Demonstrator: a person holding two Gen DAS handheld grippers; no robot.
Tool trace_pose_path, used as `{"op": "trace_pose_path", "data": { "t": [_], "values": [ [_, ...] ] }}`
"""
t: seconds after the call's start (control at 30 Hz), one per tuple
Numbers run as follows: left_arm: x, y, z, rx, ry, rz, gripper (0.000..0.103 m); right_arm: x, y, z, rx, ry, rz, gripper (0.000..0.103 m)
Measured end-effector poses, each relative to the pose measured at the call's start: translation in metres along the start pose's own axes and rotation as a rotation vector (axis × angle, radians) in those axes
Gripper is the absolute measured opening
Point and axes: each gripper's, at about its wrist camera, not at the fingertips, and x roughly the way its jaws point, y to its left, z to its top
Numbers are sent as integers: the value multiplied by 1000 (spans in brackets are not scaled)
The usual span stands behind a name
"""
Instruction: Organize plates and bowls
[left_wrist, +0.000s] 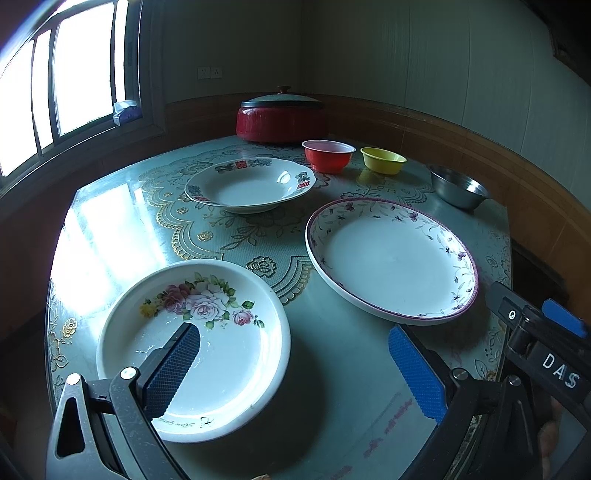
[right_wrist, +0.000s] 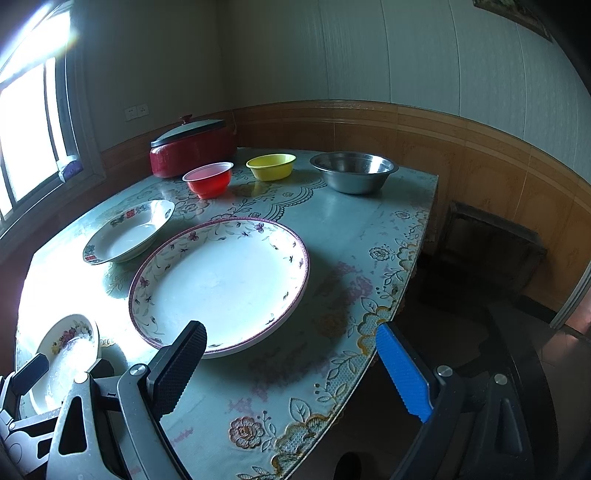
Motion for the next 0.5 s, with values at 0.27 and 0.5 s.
{"op": "trace_pose_path", "data": {
  "t": [0.27,0.5],
  "values": [
    [-1,-1,0,0,3,-2,103,0,0,0,-1,0,0,95],
    [0,-4,2,3,15,-11,103,2,1,-2,-6,4,4,95]
  ]
}}
